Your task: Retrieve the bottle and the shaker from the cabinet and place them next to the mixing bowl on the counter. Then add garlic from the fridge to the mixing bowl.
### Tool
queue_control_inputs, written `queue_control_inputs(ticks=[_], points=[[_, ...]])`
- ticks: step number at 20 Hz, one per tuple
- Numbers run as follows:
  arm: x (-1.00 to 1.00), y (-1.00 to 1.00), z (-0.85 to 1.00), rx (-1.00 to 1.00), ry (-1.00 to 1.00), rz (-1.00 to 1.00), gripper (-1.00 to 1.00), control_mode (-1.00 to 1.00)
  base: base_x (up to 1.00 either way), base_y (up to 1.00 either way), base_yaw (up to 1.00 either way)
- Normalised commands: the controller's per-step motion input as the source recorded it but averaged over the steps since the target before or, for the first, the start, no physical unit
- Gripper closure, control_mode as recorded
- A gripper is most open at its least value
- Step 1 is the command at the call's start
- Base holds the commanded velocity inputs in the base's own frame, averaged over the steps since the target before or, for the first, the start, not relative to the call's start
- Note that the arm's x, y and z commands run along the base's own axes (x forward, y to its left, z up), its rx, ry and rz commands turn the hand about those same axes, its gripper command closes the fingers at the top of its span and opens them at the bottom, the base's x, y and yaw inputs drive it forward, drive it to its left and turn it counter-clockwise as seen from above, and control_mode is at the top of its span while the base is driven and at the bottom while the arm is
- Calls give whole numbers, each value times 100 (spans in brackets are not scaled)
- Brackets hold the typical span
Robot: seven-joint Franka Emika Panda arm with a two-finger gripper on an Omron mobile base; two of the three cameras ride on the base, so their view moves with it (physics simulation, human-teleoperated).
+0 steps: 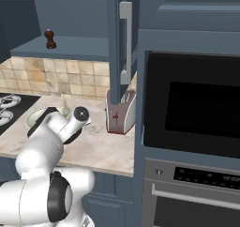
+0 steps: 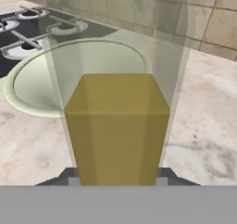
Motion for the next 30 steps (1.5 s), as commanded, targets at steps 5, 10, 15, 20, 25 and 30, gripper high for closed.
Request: queue_control_inputs(ticks=[5,10,15,20,25,30], points=[[15,0,0,4,0,0,100,-100,0,0,0],[30,0,-5,0,0,0,100,-100,0,0,0],[42,0,0,0,0,0,100,-100,0,0,0],[28,0,-1,0,0,0,100,-100,0,0,0],[18,0,-11,0,0,0,100,-100,0,0,0],[10,0,-22,0,0,0,100,-100,0,0,0]])
